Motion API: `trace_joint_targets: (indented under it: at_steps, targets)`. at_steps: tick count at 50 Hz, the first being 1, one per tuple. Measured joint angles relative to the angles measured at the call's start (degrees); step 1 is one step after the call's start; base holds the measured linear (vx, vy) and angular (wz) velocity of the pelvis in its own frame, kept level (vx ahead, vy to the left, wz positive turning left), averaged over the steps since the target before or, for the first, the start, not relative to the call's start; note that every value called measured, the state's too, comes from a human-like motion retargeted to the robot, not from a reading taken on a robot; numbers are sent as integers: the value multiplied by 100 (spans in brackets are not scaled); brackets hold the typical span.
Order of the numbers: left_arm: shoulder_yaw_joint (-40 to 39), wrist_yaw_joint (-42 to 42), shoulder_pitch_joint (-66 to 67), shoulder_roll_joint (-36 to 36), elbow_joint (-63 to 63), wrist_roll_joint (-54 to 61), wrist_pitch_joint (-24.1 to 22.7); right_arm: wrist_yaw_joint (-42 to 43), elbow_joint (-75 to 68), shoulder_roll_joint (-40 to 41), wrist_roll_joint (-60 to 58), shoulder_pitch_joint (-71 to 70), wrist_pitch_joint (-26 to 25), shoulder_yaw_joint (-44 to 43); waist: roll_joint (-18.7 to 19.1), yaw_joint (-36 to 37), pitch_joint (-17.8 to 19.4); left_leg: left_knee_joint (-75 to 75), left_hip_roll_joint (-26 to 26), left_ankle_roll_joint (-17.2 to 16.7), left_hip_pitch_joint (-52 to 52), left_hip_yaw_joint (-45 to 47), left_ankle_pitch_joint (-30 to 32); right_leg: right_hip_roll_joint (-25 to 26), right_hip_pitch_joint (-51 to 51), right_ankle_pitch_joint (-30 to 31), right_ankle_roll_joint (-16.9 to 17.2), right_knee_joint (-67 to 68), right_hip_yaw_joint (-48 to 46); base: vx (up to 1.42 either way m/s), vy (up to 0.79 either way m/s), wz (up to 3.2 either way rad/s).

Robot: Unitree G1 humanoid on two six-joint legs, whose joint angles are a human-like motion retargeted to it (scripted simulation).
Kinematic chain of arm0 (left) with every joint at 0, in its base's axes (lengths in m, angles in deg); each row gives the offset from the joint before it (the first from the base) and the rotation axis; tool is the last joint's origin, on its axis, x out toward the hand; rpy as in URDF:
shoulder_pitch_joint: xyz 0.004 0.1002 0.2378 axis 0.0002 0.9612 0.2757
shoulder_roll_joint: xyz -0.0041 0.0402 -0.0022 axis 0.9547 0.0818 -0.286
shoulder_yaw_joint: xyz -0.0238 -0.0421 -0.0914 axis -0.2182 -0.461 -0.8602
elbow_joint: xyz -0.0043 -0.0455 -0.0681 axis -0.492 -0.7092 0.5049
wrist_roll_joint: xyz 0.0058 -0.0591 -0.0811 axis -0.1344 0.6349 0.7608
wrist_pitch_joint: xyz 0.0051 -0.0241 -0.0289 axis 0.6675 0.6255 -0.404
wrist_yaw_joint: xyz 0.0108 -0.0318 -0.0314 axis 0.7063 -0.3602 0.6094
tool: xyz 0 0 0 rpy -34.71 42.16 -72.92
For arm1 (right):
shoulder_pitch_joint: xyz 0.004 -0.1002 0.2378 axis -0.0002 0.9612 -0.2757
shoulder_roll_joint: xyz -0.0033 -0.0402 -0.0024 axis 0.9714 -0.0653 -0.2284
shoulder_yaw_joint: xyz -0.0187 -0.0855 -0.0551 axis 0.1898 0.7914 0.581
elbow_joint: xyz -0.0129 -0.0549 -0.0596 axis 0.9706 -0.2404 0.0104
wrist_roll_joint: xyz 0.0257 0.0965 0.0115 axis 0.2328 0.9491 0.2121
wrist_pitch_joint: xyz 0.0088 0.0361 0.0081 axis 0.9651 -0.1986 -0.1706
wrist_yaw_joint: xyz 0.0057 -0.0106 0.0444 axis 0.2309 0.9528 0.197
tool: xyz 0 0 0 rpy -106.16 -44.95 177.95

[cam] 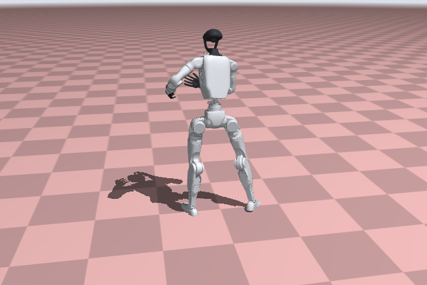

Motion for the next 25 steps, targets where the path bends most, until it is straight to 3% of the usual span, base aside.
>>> trace_joint_targets:
  at_steps: [3, 6, 13, 19, 25]
  targets:
    - [-359, -321, -31, 703, 195, 100, 70, -251, 194, 149, -684, -521, -175, 99, 183, 314, -135, -10, -73, -159, 16, -239, 47, -108, 73, 150, -112, 227, -85, 8, 25, 81]
    - [-609, -549, -172, 1394, 295, 310, 164, -43, 408, 563, 277, -968, 83, 153, 330, 530, -255, -8, -94, -315, 40, -421, 87, -134, 117, 271, -250, 399, -61, 7, 17, 63]
    - [-826, -1048, -638, 2503, 112, 582, 611, -46, 401, 1239, 665, -2094, 177, 37, 360, 743, -399, 84, -109, -270, 27, -604, 61, -87, 43, 360, -363, 574, 425, 3, 5, 20]
    - [-565, -789, -827, 2503, -153, 368, 571, 74, 377, 1501, 656, -2197, 202, 34, 123, 696, -329, 199, -83, -164, -12, -466, -15, -29, -24, 177, -264, 469, 741, -1, -5, -21]
    - [83, -177, -947, 1646, -651, -544, 330, -170, 367, 1258, 1027, -1417, 137, 354, -238, 454, -147, 301, -37, -73, -39, -115, -95, -27, -129, -329, -193, 355, 814, -5, -15, -56]
